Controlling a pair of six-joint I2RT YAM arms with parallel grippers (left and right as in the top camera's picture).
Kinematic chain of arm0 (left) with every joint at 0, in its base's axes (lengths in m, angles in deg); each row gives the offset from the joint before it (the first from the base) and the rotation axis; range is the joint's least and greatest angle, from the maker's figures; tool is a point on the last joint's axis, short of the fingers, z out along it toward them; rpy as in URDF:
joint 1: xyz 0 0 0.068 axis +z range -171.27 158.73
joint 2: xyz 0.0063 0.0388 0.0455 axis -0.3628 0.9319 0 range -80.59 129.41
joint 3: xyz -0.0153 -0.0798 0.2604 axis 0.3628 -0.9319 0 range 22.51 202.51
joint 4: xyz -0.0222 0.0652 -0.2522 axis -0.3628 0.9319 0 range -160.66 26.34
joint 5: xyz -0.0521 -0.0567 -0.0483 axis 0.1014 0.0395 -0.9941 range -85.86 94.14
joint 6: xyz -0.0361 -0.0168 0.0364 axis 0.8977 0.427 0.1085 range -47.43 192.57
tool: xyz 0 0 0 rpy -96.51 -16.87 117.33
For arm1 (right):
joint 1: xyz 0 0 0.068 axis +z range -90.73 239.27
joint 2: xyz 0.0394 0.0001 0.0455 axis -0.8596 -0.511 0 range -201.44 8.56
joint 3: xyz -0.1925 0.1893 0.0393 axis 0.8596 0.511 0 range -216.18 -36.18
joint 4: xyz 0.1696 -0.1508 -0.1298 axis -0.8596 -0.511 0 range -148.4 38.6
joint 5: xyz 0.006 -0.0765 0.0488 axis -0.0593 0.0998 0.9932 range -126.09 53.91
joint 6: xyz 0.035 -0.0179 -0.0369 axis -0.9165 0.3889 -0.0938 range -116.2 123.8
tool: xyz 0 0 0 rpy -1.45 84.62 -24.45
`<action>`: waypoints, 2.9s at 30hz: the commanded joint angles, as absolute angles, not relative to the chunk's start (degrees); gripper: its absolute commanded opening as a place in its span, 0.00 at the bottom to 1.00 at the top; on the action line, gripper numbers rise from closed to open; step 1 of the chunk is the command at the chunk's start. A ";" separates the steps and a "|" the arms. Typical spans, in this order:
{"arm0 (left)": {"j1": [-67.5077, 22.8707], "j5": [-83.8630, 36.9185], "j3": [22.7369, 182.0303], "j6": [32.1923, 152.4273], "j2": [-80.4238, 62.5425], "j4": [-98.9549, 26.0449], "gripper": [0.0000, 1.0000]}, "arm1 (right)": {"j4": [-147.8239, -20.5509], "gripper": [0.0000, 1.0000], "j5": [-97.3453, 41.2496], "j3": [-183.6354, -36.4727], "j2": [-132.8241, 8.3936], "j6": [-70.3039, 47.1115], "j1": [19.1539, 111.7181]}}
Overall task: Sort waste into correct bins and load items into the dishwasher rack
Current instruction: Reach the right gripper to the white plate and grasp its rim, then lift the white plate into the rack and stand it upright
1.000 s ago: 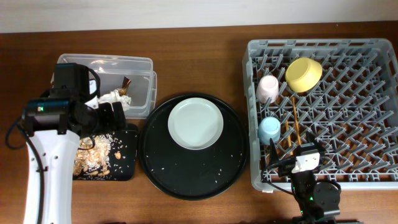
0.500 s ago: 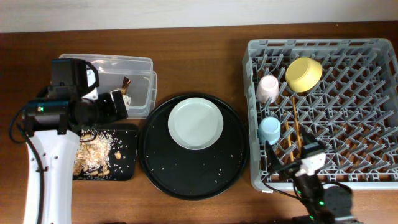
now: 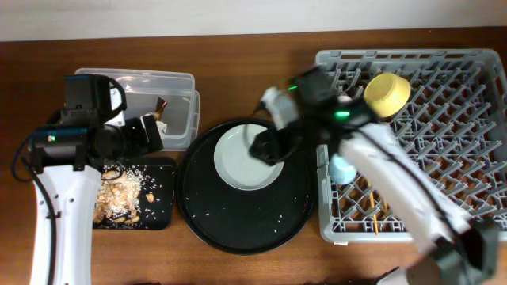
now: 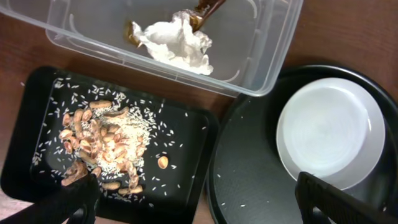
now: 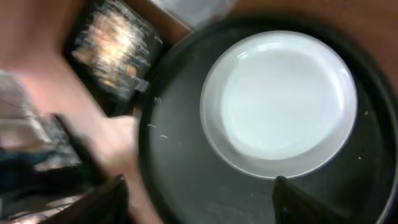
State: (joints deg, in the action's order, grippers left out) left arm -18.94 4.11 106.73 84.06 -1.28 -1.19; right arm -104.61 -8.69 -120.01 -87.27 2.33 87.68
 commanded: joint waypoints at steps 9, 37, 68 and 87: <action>-18.85 3.74 106.97 83.58 -1.41 -1.21 0.99 | -91.76 0.60 -30.07 -120.38 -109.04 2.24 105.73; -18.85 3.74 106.97 83.58 -1.41 -1.21 0.99 | -117.01 0.04 -9.37 -124.27 -50.16 4.42 61.97; -18.85 3.74 106.97 83.58 -1.41 -1.21 0.99 | -123.23 0.66 11.00 -129.17 -85.55 15.88 37.10; -18.85 3.74 106.97 83.58 -1.41 -1.21 0.99 | -128.55 0.98 -20.28 -150.19 -88.52 7.14 80.64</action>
State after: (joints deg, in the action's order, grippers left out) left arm -18.94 3.96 106.73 84.06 -1.28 -1.15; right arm -128.72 -19.38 -149.63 -88.17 7.40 80.38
